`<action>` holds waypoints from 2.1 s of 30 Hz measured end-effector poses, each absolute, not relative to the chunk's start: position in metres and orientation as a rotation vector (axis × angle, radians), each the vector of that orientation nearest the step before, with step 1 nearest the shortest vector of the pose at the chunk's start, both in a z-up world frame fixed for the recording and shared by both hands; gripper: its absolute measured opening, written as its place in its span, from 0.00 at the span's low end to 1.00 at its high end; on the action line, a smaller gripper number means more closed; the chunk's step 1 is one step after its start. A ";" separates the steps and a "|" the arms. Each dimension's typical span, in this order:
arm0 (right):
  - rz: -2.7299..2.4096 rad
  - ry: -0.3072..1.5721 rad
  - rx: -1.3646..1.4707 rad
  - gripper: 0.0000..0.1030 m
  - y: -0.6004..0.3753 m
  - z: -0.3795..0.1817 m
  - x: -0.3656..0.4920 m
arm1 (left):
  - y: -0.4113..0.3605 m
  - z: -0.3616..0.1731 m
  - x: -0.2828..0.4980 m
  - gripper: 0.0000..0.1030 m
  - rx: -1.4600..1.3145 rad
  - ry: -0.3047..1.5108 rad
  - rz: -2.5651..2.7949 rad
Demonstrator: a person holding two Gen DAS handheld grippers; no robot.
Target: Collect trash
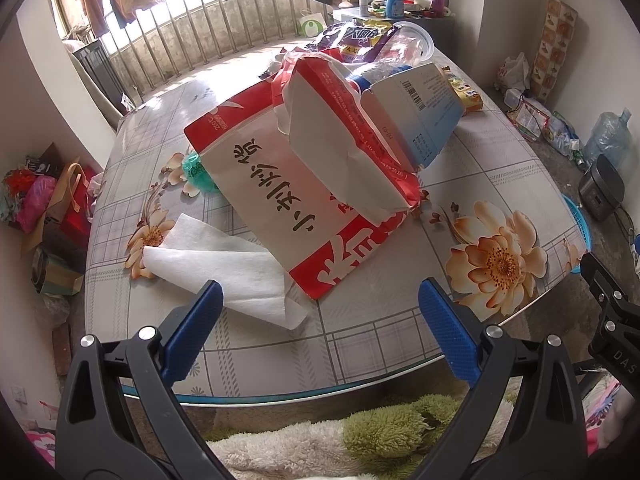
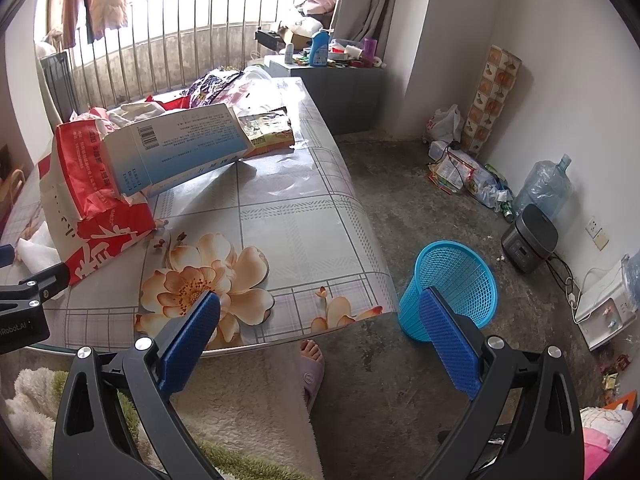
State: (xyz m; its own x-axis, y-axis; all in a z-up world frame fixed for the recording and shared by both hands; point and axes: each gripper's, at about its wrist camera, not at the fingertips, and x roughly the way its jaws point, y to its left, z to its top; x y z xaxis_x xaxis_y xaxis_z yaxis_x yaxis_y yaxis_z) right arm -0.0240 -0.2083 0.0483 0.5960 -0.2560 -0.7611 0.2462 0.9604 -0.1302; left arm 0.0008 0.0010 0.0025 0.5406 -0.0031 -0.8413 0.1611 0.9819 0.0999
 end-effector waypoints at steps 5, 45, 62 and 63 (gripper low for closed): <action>-0.290 0.885 -0.011 0.94 -0.209 0.048 -0.024 | 0.003 0.000 0.000 0.91 0.174 0.995 -0.097; -0.274 0.860 -0.009 0.94 -0.181 0.062 0.004 | 0.024 0.013 0.020 0.91 0.145 0.934 -0.093; -0.159 0.831 0.147 0.94 -0.197 0.067 0.047 | 0.031 0.046 0.071 0.91 0.120 0.796 -0.206; -0.131 0.832 0.200 0.94 -0.201 0.066 0.052 | 0.033 0.047 0.074 0.91 0.113 0.782 -0.225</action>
State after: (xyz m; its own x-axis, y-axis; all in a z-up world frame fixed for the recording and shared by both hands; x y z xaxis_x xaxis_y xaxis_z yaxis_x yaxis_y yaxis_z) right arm 0.0523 -0.2012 0.0662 0.6670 -0.0370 -0.7441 0.1931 0.9732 0.1248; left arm 0.0740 0.0328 0.0473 0.6874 -0.1587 -0.7088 0.2422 0.9701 0.0177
